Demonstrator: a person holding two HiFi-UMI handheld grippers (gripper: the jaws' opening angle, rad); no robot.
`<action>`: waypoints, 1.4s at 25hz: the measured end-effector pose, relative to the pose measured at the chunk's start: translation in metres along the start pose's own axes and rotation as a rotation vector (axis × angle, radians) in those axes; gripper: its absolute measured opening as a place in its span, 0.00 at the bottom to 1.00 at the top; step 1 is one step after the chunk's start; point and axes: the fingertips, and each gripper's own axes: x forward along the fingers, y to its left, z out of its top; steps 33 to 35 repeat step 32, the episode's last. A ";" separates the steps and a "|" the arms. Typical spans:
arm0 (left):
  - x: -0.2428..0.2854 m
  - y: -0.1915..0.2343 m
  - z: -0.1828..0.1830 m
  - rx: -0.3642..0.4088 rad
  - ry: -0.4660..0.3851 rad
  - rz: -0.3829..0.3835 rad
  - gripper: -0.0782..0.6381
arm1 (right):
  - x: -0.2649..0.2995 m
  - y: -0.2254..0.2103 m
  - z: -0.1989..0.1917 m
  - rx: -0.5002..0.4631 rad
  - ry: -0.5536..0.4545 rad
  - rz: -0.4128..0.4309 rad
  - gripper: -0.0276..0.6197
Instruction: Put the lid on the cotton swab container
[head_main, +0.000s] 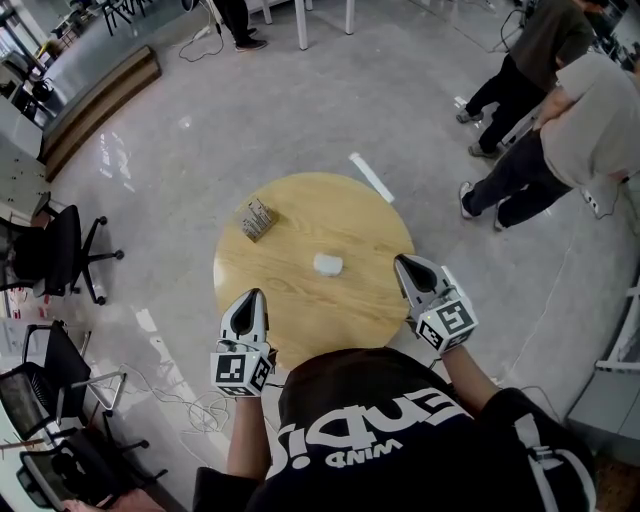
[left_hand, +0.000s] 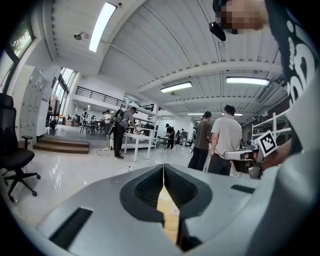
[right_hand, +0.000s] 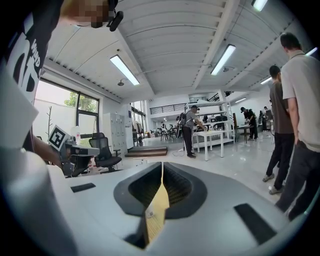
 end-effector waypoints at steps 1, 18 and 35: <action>0.001 0.001 0.001 -0.002 -0.001 0.004 0.13 | 0.001 0.000 0.000 -0.001 0.001 0.001 0.06; 0.008 0.007 -0.002 -0.004 -0.002 0.044 0.13 | 0.013 0.005 0.002 -0.025 -0.018 0.014 0.05; 0.007 0.006 0.002 -0.012 -0.004 0.066 0.13 | 0.014 0.011 0.003 -0.018 -0.008 0.031 0.05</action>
